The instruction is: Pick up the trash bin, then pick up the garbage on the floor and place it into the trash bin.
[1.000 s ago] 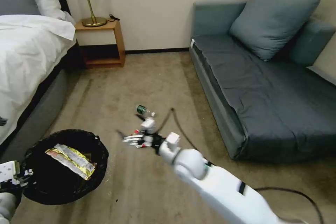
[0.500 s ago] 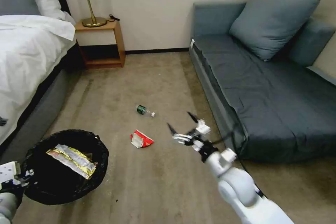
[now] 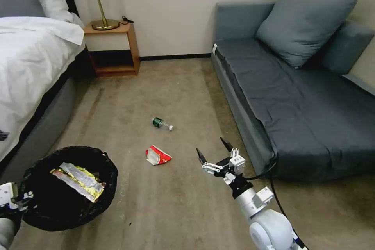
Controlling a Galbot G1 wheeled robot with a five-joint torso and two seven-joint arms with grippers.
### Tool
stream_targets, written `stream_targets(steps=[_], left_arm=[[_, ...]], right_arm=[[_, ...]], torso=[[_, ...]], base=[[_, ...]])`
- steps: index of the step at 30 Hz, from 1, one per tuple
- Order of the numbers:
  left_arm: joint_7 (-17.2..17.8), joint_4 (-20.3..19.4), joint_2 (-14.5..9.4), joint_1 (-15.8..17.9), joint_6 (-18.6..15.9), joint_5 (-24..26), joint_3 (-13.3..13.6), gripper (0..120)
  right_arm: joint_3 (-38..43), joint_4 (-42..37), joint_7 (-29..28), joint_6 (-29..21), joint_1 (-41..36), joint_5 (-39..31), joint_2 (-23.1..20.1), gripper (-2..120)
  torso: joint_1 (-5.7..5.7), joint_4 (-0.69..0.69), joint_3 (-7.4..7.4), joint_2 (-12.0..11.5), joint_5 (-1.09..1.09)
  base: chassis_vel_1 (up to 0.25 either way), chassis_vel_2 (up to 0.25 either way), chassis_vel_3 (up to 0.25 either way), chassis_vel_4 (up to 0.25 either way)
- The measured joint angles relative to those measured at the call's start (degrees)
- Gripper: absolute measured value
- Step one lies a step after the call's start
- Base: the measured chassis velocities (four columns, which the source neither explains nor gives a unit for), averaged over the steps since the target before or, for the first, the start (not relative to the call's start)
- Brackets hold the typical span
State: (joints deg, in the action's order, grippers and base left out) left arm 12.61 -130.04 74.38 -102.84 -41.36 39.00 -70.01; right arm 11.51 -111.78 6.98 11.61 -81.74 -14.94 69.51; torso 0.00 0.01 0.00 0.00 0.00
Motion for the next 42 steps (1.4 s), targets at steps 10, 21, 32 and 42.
stream_targets(steps=[10,21,32,42], left_arm=[[0.0,-0.5,0.1,0.2,0.1,-0.5,0.4,2],[0.2,-1.0,-0.7,0.6,-0.1,0.1,-0.3,2],[0.4,-1.0,-0.7,0.6,-0.1,0.9,-1.1,2],[0.4,-0.8,-0.6,0.2,-0.1,0.9,-1.9,2]], right_arm=[[-2.0,0.6,1.1,-0.1,1.1,0.7,-0.1,100],[-3.3,1.9,3.6,0.1,2.4,-0.1,-0.9,100],[-5.7,3.5,3.8,0.1,3.5,1.3,-1.1,100],[-7.5,5.4,3.7,0.1,4.8,1.8,-1.2,100]], torso=[[0.00,0.00,0.00,0.0,-0.01],[0.00,-0.01,0.00,0.0,-0.01],[0.00,-0.01,0.00,0.0,-0.01],[0.00,0.00,0.01,0.0,0.00]], base=[[-0.083,0.090,0.076,-0.073],[-0.102,0.108,0.100,-0.113],[-0.120,0.111,0.117,-0.113],[-0.175,0.174,0.177,-0.173]])
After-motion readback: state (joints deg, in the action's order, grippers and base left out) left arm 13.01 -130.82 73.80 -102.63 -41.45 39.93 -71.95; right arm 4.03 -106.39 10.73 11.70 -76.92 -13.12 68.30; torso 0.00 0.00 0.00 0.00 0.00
